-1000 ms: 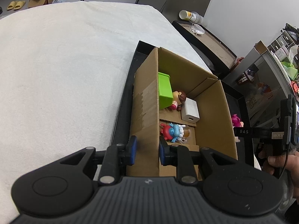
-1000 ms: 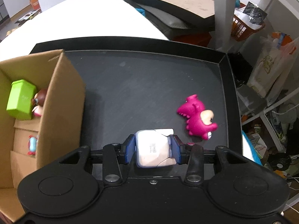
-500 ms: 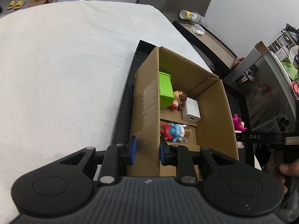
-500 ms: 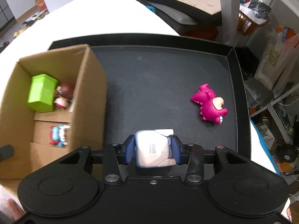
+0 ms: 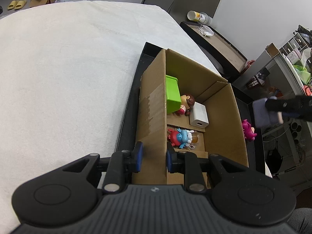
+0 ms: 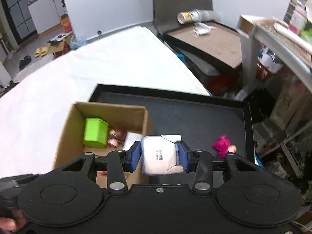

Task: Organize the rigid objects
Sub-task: 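Carry the white-and-purple box with the right gripper into the cardboard box and release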

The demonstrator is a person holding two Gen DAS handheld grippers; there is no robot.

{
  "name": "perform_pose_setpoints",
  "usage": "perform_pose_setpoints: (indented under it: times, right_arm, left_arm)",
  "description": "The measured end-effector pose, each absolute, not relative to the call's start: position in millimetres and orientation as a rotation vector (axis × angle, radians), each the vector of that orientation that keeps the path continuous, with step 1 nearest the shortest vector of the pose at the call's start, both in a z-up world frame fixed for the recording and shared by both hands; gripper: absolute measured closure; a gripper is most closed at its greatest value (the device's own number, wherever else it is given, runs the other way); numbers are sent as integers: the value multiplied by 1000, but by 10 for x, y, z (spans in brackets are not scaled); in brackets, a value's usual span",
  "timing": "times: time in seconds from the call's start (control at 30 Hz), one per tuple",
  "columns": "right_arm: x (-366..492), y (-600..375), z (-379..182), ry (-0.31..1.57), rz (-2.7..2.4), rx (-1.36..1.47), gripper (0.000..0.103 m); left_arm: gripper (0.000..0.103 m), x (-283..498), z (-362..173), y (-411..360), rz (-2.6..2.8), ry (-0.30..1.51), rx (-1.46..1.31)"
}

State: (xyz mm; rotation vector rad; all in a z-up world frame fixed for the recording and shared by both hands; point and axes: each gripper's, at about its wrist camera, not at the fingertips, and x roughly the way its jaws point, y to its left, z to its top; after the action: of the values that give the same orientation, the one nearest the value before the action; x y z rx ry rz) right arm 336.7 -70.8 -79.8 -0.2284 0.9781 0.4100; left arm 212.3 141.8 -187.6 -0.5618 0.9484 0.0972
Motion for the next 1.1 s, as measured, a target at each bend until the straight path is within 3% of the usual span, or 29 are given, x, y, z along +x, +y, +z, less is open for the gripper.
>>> perform_pose_setpoints:
  times: [0.33, 1.1]
  right_arm:
    - [3236, -376, -672, 955, 496, -235, 62]
    - [3185, 197, -1141, 1039, 546, -240, 62]
  left_arm:
    - [81, 2117, -1867, 1418, 96, 948, -563]
    - [81, 2127, -1868, 1430, 93, 945, -570]
